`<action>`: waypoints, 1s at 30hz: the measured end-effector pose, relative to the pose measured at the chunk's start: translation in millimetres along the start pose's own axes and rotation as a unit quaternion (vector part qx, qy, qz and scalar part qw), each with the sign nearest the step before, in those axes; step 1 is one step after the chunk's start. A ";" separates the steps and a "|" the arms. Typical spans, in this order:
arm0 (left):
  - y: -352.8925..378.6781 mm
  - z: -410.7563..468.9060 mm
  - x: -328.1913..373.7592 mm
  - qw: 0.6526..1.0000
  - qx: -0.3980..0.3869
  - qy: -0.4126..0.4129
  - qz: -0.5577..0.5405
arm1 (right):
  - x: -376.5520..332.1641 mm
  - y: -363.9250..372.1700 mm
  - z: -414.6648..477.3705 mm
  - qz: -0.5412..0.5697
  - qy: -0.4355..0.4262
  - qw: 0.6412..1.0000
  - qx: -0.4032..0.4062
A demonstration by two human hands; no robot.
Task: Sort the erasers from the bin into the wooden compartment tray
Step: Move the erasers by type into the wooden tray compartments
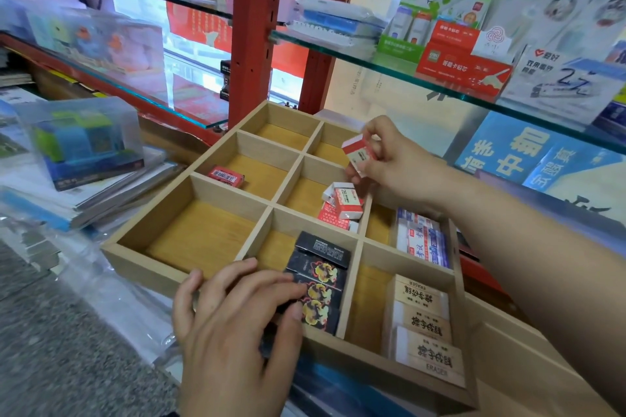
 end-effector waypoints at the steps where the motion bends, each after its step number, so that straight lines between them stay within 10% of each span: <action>1: 0.1 -0.1 0.2 1.000 0.000 0.000 -0.001 | -2.3 2.3 -0.5 -0.027 -0.008 1.000 -0.006; 30: -0.1 -0.5 -3.2 1.000 -0.025 -0.014 -0.008 | -6.6 4.1 -2.7 -0.186 0.021 0.982 -0.016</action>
Point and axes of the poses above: each hand's wrist, its own z-axis towards the middle knuckle, its own y-axis out of the palm, x = y × z, the point moved 5 cm from there along z, towards the middle knuckle, and after that the axes turned 1 degree about -x, right-handed, at the moved point
